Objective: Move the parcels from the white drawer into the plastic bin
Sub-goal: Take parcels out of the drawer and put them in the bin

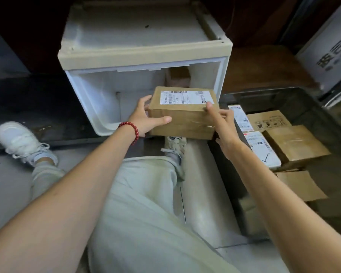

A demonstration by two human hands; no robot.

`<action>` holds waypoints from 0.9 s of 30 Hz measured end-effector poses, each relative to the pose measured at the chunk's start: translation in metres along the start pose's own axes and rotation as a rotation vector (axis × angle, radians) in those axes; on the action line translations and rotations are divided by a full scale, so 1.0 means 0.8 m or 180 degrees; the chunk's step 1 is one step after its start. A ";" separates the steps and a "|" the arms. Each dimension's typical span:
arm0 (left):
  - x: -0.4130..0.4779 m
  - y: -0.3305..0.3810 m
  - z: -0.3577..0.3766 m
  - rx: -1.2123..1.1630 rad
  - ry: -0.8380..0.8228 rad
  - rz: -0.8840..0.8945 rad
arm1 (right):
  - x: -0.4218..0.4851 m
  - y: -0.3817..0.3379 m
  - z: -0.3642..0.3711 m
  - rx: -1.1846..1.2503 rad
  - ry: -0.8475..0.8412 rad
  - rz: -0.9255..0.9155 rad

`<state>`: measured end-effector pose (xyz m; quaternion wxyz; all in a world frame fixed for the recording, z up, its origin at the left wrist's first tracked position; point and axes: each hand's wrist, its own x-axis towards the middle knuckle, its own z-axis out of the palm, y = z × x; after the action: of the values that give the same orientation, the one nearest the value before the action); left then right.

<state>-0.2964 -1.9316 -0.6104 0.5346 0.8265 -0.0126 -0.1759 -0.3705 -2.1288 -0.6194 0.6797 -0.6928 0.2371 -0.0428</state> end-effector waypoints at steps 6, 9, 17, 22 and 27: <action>-0.050 -0.020 0.055 -0.1169 -0.0325 -0.0303 | -0.076 0.034 -0.044 -0.0025 0.0128 -0.0361; -0.057 -0.021 0.056 -0.0881 -0.0380 -0.0339 | -0.091 0.046 -0.054 0.0050 0.0172 -0.0413; -0.060 -0.038 0.045 -0.0146 -0.0527 -0.0395 | -0.095 0.025 -0.056 -0.0202 0.0051 -0.0683; -0.067 -0.035 0.040 -0.0469 -0.0539 -0.0226 | -0.094 0.020 -0.054 -0.0309 0.0074 -0.0648; -0.070 -0.028 0.040 -0.0532 -0.0562 -0.0084 | -0.094 0.021 -0.062 -0.0200 0.0266 -0.0310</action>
<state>-0.3625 -1.9383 -0.6261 0.5960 0.7605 -0.0341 -0.2555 -0.4605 -2.1447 -0.6118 0.6443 -0.7221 0.2326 -0.0972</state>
